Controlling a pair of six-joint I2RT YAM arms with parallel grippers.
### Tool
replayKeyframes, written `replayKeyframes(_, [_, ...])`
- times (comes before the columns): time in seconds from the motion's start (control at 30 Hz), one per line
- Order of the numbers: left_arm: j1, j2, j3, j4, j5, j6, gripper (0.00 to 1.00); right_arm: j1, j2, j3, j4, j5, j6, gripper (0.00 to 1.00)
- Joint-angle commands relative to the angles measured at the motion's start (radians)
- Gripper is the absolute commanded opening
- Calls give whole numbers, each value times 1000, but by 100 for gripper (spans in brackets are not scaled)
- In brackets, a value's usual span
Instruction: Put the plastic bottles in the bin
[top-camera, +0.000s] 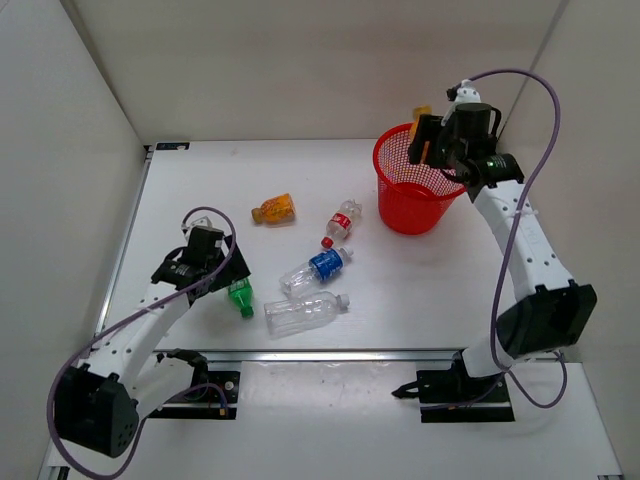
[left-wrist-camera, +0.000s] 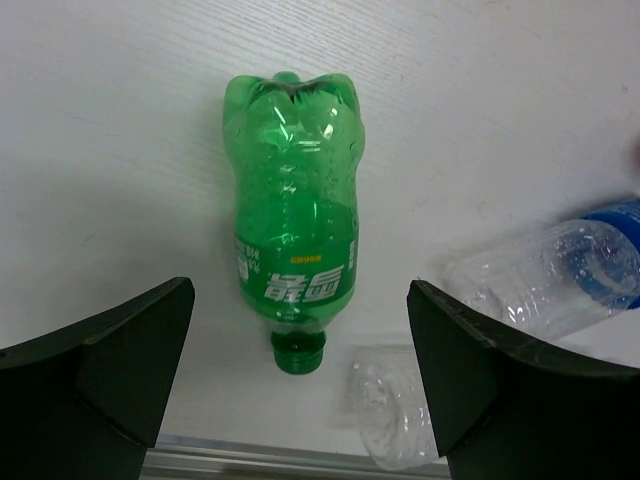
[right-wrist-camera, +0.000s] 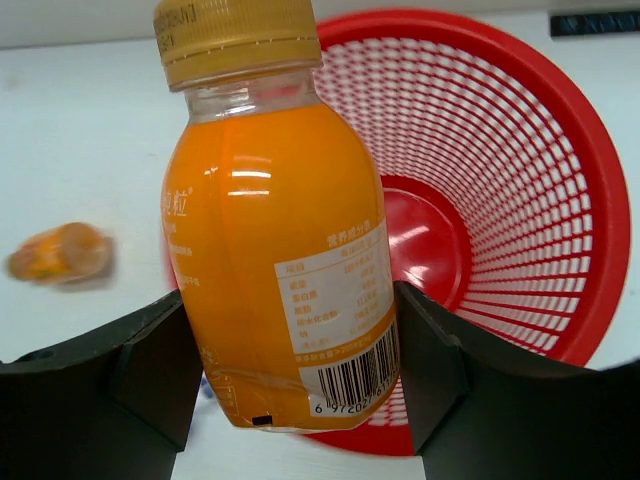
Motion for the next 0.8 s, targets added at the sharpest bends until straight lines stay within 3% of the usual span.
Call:
replayKeyframes(0.0, [4, 58, -10, 116, 11, -26, 99, -54, 65, 41, -14, -3, -15, 29])
replayKeyframes(0.17, [19, 144, -18, 127, -16, -64, 99, -114, 118, 32, -20, -38, -5, 43])
replayKeyframes(0.23, [28, 155, -24, 136, -30, -71, 99, -128, 128, 30, -21, -62, -9, 61])
replayKeyframes(0.3, [32, 174, -42, 156, -29, -80, 99, -126, 132, 39, -32, -61, -6, 88])
replayKeyframes(0.37, [33, 197, -56, 179, -24, -86, 99, -121, 123, 49, -43, -49, -27, 99])
replayKeyframes(0.6, [27, 270, -66, 247, -26, -91, 98, -112, -1, 50, -81, -59, -40, 99])
replayKeyframes(0.77, [24, 316, -90, 304, -20, -95, 91, -134, -200, -77, -115, -24, -31, 99])
